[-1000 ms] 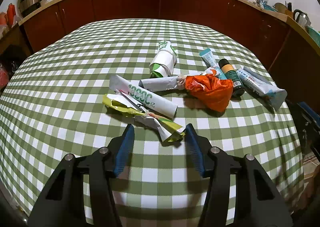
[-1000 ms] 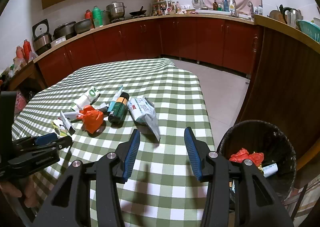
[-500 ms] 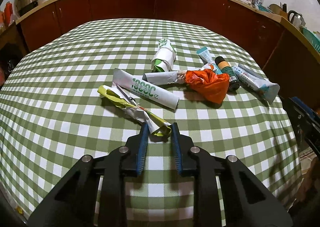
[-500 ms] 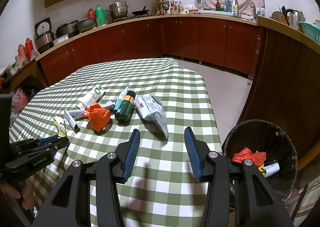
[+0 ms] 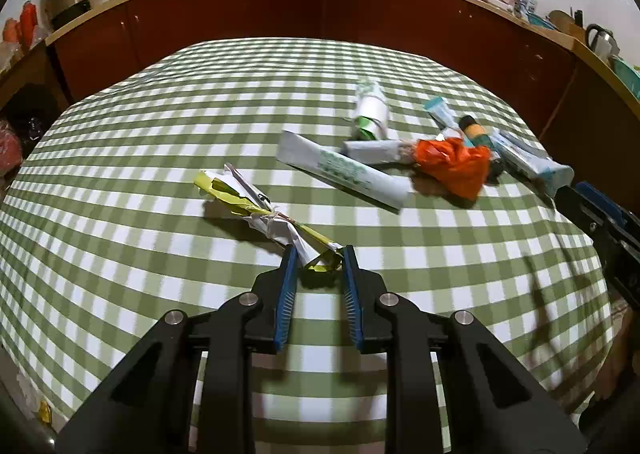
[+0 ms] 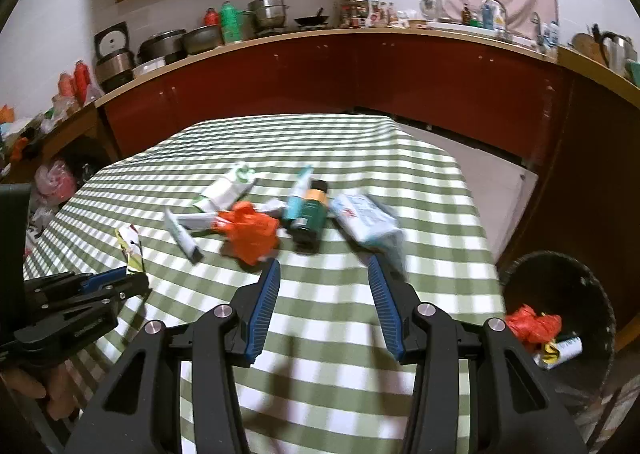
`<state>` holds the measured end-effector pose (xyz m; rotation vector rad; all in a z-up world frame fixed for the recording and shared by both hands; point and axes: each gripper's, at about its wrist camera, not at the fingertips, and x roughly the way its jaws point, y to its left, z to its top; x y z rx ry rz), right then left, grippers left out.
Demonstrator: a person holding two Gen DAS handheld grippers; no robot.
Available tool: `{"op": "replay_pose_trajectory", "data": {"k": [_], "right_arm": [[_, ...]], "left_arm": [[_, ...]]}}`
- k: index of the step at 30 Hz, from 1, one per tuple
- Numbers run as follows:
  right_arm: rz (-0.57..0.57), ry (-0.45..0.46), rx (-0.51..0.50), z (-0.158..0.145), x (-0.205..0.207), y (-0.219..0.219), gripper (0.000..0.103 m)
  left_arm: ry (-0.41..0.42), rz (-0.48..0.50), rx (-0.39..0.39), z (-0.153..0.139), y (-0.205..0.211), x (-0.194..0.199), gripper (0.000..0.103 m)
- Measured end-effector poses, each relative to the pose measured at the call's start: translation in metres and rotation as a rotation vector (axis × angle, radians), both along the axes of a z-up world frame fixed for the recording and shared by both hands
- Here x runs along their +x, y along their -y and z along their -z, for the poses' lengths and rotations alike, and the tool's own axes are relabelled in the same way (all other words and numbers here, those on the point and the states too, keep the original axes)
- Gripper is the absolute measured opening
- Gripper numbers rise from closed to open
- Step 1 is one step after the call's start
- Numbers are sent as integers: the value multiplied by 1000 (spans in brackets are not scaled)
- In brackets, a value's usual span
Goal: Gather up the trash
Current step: 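Grasp the orange plastic bag with the right tool while the left tool holds the wrapper, then carry both items over the black bin and open both tools to drop them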
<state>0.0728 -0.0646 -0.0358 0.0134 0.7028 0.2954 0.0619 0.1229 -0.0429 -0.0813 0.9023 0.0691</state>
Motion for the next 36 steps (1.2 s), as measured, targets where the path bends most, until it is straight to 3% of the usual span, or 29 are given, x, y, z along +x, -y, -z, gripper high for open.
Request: {"op": "replay_pose_trajectory", "data": {"k": [12, 29, 36], "right_arm": [[-88, -41, 8, 6, 22, -45, 46], [-83, -125, -87, 22, 48, -75, 43], [-88, -92, -96, 16, 38, -75, 40]], "left_arm": [[18, -58, 19, -6, -44, 0, 22], [29, -100, 3, -6, -81, 2, 22], [36, -99, -4, -7, -81, 2, 22]]}}
